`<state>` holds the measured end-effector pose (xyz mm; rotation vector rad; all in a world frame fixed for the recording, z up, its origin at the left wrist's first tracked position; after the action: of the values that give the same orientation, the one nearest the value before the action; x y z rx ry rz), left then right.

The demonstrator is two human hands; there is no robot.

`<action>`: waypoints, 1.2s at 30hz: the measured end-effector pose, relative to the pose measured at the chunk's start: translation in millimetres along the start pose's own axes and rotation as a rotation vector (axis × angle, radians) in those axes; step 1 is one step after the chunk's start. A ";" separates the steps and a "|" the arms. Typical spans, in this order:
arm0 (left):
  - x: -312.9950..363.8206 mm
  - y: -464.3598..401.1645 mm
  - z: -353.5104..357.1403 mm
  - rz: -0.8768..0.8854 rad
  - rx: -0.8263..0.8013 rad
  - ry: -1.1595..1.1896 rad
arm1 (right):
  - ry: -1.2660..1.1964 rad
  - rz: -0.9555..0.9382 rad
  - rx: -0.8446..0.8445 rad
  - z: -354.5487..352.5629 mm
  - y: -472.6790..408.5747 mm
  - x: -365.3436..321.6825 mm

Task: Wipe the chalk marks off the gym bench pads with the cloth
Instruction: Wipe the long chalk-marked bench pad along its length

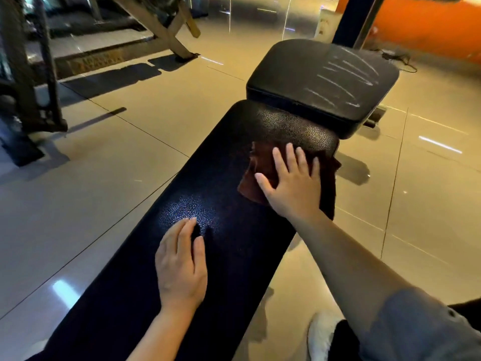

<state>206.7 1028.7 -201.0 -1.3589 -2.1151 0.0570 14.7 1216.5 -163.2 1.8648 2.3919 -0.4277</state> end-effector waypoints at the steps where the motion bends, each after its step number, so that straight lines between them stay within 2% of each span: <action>1: 3.6 5.6 -2.0 0.012 -0.005 -0.003 | -0.007 0.045 -0.008 -4.1 0.8 12.9; 5: 12.7 28.8 -11.4 -0.012 -0.029 0.027 | -0.125 0.127 0.048 -5.0 31.8 18.0; 10: 3.4 55.2 -22.4 -0.128 -0.044 0.078 | -0.146 -0.014 0.018 13.4 108.5 -34.5; 14: -11.6 80.6 -36.4 -0.183 -0.099 0.019 | -0.212 -0.176 -0.176 47.4 187.3 -81.9; 17: -26.0 104.1 -35.3 -0.265 -0.239 0.008 | -0.202 -0.260 -0.332 65.8 231.4 -103.7; 21: -27.4 117.1 -32.2 -0.279 -0.353 0.004 | -0.220 -0.380 -0.404 56.1 242.2 -106.7; 23: -23.9 112.1 -34.3 -0.267 -0.346 0.010 | -0.374 -0.406 -0.424 46.0 239.4 -104.1; 25: -22.5 103.2 -32.9 -0.258 -0.334 0.014 | -0.659 -0.332 -0.367 29.7 232.3 -94.0; 27: -22.9 91.0 -26.6 -0.278 -0.328 -0.009 | -0.910 -0.201 -0.176 13.7 220.8 -69.2; 29: -25.3 81.3 -21.5 -0.329 -0.288 -0.079 | -1.017 -0.098 0.044 2.1 208.3 -36.1; 31: -24.9 71.8 -19.1 -0.386 -0.221 -0.145 | -1.045 -0.016 0.161 1.9 192.4 -4.5; 34: -19.8 68.9 -18.5 -0.393 -0.139 -0.150 | -1.076 0.086 0.109 19.9 177.7 23.6; 36: -14.6 70.0 -21.5 -0.369 -0.115 -0.143 | -1.120 0.088 0.051 27.3 175.2 24.7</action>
<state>278.5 1043.4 -215.1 -1.0308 -2.4915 -0.1234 173.7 1271.1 -224.9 1.1786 1.5170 -1.1393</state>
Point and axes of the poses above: each hand's wrist, its own y-axis away from the middle knuckle, its own z-axis out of the palm, x = y × z, the point moved 10 cm from there along -y, towards the middle knuckle, and after that the axes turned 13 degrees about -y, right-handed, at the moved point
